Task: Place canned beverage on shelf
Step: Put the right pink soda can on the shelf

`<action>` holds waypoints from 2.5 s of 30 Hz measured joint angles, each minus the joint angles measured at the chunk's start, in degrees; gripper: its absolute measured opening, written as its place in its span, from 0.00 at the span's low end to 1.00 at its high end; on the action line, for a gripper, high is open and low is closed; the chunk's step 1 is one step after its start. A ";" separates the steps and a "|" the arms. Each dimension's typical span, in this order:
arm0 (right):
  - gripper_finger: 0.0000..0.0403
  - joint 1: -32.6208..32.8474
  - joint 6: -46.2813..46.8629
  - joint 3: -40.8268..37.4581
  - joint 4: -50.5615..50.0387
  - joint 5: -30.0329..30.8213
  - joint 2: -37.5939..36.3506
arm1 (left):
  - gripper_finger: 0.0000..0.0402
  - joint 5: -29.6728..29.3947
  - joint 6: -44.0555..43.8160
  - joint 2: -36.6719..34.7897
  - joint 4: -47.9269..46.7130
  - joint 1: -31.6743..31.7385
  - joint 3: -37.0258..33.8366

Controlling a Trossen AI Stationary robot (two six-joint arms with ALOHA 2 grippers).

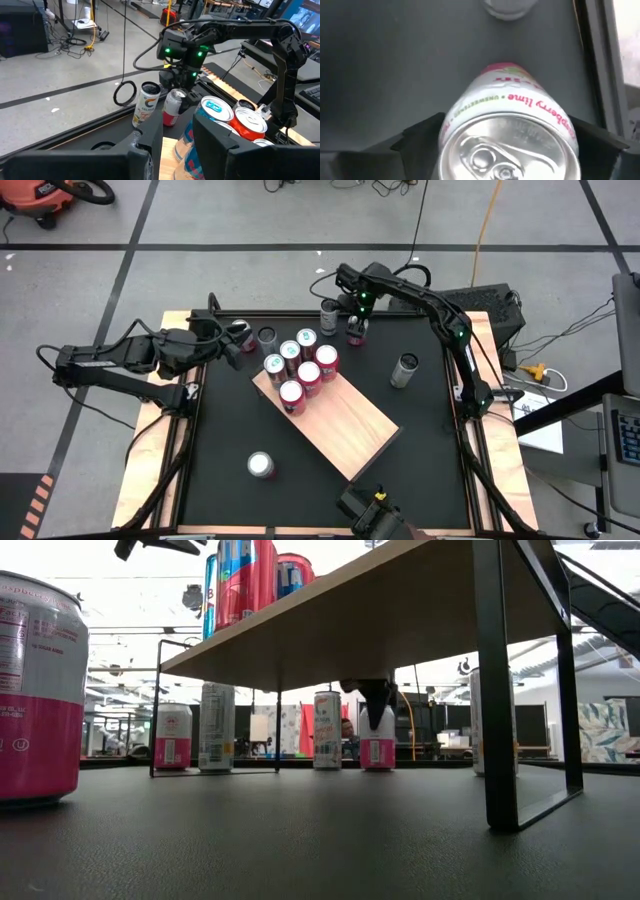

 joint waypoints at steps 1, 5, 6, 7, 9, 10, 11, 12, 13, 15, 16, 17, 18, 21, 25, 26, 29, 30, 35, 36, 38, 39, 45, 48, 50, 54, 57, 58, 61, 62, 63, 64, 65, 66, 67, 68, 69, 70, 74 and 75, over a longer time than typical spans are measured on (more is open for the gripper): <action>0.83 0.00 0.77 -0.36 0.00 0.04 0.01 | 0.26 0.09 0.00 0.00 0.00 0.00 -0.01; 0.76 -0.02 3.25 -1.04 0.49 -0.15 -0.01 | 0.26 0.43 0.00 0.00 0.00 0.00 -0.01; 0.74 -0.02 3.84 -1.04 0.69 -0.13 -0.01 | 0.26 0.45 0.00 0.00 0.01 0.00 -0.01; 0.73 -0.02 4.44 -1.04 0.86 -0.13 -0.04 | 0.26 0.47 -0.01 0.00 0.01 -0.01 -0.01; 0.71 -0.02 5.27 -1.04 0.92 -0.13 -0.12 | 0.26 0.57 -0.02 0.00 0.02 0.00 -0.01; 0.71 0.02 5.49 -1.04 0.94 -0.18 -0.12 | 0.26 0.66 -0.02 0.00 0.02 0.00 -0.01; 0.70 0.11 5.84 -1.04 0.92 -0.22 -0.12 | 0.26 0.68 -0.02 0.00 0.02 0.00 -0.01; 0.70 0.15 6.13 -0.88 0.54 -0.24 -0.12 | 0.26 0.68 0.00 0.00 0.01 0.00 -0.01; 0.70 0.19 6.48 -0.55 0.09 -0.22 -0.12 | 0.26 0.70 -0.01 0.00 0.01 0.00 -0.01; 0.70 0.39 7.30 0.35 -0.96 -0.27 -0.04 | 0.26 0.70 0.00 0.00 0.00 0.00 -0.01; 0.70 0.53 7.66 0.98 -1.60 -0.27 -0.03 | 0.26 0.70 0.00 0.00 0.00 0.00 -0.01; 0.70 0.57 8.08 1.75 -2.36 -0.32 -0.04 | 0.26 0.70 0.00 0.00 0.00 0.00 -0.01; 0.70 0.58 8.54 2.50 -3.20 -0.37 -0.17 | 0.26 0.71 0.00 0.00 0.00 0.00 -0.01; 0.70 0.68 10.35 5.53 -7.13 -0.46 -0.34 | 0.26 0.72 0.00 0.00 0.00 0.00 -0.01; 0.69 0.77 11.68 11.21 -15.75 -0.48 -0.34 | 0.26 0.70 0.00 0.00 0.00 0.00 -0.01; 0.69 0.86 11.97 12.83 -17.52 -0.48 -0.34 | 0.26 0.70 0.00 0.00 0.01 -0.01 -0.01; 0.69 1.31 14.58 15.42 -17.55 -1.73 -2.39 | 0.26 0.71 0.14 0.00 0.02 -0.01 -0.01; 0.69 1.46 16.13 15.42 -16.71 -4.09 -3.75 | 0.26 0.72 0.25 0.00 0.01 -0.01 -0.01; 0.69 2.38 19.80 15.68 -17.87 -7.04 -10.60 | 0.26 0.70 0.35 0.00 -0.04 0.00 -0.01; 0.69 2.58 20.18 15.57 -17.98 -6.83 -11.71 | 0.26 0.72 0.37 0.02 0.04 -0.02 -0.01; 0.69 3.12 20.87 15.51 -17.76 -6.21 -14.28 | 0.26 0.66 0.37 0.06 0.34 0.00 -0.01; 0.69 3.49 21.09 15.51 -17.66 -6.21 -15.80 | 0.26 0.54 0.41 0.07 0.45 0.00 -0.01; 0.69 8.27 17.17 15.58 -17.93 -6.84 -23.29 | 0.26 0.85 0.09 0.09 2.48 0.00 -0.01; 0.69 11.30 15.41 15.58 -17.91 -7.18 -26.99 | 0.26 1.77 0.04 0.64 7.14 -0.02 -0.03; 0.69 13.23 15.24 15.60 -17.94 -9.09 -29.40 | 0.26 3.44 0.37 1.24 10.83 -0.05 -0.04; 0.69 17.60 16.11 15.58 -17.96 -9.75 -32.89 | 0.26 8.70 0.37 3.59 18.46 -0.07 -0.04; 0.69 20.51 16.53 15.58 -17.94 -9.73 -35.26 | 0.26 13.11 0.10 6.41 24.81 -0.71 -0.04; 0.69 21.36 16.53 15.58 -17.92 -9.72 -36.09 | 0.26 13.74 0.46 7.37 27.64 -1.33 -0.03; 0.69 23.88 16.57 15.58 -17.68 -9.71 -37.94 | 0.26 14.19 3.63 10.86 33.11 -3.54 1.76; 0.69 24.66 16.85 15.58 -17.68 -9.72 -38.44 | 0.26 14.15 4.78 12.18 33.68 -4.21 2.96; 0.69 25.35 17.25 15.57 -17.68 -9.68 -38.84 | 0.26 13.93 5.92 13.57 33.70 -4.77 4.43; 0.69 26.04 17.62 15.55 -17.66 -9.71 -39.19 | 0.26 13.45 6.88 14.99 33.40 -5.22 6.02; 0.69 26.70 17.88 15.55 -17.66 -9.71 -39.67 | 0.26 13.15 7.79 16.30 32.97 -5.60 7.59; 0.69 27.42 18.00 15.53 -17.66 -9.67 -40.24 | 0.26 12.91 8.58 17.76 32.89 -5.90 9.10; 0.69 28.26 17.99 15.53 -17.66 -9.66 -40.75 | 0.26 12.84 9.11 19.11 32.82 -6.08 10.41; 0.69 29.12 17.76 15.53 -17.65 -9.64 -41.22 | 0.26 12.83 9.20 20.42 32.80 -6.14 11.79; 0.69 30.01 17.38 15.53 -17.65 -9.65 -41.56 | 0.26 12.83 9.20 21.82 32.88 -6.16 13.09; 0.69 30.90 16.97 15.53 -17.67 -9.66 -41.88 | 0.26 12.85 9.11 23.01 32.80 -6.16 14.09; 0.69 34.57 13.62 15.53 -17.81 -9.73 -42.33 | 0.26 13.75 8.98 27.19 32.79 -6.21 17.73; 0.69 35.44 12.15 15.53 -17.77 -9.73 -42.39 | 0.26 13.88 8.96 27.96 32.81 -6.35 18.28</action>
